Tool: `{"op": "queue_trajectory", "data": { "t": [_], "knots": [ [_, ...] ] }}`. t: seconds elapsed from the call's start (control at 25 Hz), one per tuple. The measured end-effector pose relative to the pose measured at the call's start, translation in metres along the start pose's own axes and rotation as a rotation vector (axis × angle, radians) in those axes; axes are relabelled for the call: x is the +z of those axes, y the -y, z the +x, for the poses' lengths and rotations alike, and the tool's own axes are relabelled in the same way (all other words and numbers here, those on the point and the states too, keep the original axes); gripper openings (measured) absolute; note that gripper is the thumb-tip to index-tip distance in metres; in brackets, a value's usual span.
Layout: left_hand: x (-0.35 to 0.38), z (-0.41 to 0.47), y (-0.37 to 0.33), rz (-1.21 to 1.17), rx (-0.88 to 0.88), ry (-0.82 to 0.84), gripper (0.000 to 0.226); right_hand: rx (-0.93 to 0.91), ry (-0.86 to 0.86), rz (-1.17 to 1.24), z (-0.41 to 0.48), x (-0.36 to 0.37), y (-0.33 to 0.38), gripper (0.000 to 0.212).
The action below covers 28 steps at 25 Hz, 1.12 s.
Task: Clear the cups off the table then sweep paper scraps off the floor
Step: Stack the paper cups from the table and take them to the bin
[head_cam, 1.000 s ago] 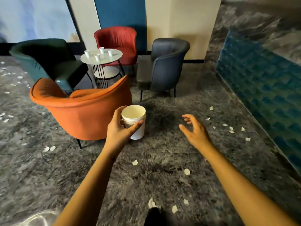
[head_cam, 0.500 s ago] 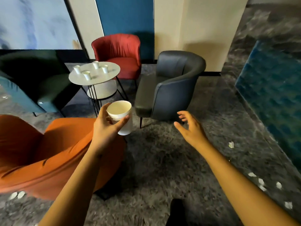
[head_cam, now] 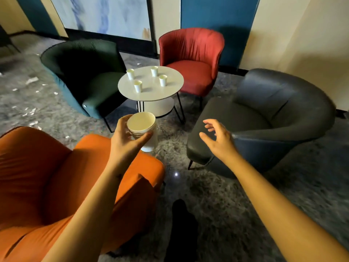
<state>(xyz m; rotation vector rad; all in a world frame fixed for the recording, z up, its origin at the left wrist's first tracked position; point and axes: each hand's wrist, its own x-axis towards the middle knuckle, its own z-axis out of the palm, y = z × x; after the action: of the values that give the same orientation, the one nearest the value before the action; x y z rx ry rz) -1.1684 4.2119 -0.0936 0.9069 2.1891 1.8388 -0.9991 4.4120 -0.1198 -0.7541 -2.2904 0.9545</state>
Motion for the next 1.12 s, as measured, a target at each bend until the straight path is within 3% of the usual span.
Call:
{"op": "queue_trajectory", "data": {
  "t": [0.32, 0.56, 0.84, 1.12],
  "knots": [
    [0.056, 0.257, 0.072, 0.025, -0.026, -0.075, 0.069, -0.003, 0.104, -0.023, 0.267, 0.061, -0.060, 0.038],
    [0.061, 0.386, 0.108, 0.041, -0.102, -0.152, 0.061, -0.026, 0.201, -0.005, 0.419, 0.117, -0.068, 0.040],
    [0.065, 0.523, 0.206, 0.065, -0.217, -0.291, 0.065, -0.072, 0.469, 0.060, 0.588, 0.264, -0.104, 0.041],
    [0.094, 0.672, 0.317, 0.034, -0.461, -0.390, 0.070, -0.003, 0.762, 0.027, 0.742, 0.409, -0.167, 0.054]
  ]
}}
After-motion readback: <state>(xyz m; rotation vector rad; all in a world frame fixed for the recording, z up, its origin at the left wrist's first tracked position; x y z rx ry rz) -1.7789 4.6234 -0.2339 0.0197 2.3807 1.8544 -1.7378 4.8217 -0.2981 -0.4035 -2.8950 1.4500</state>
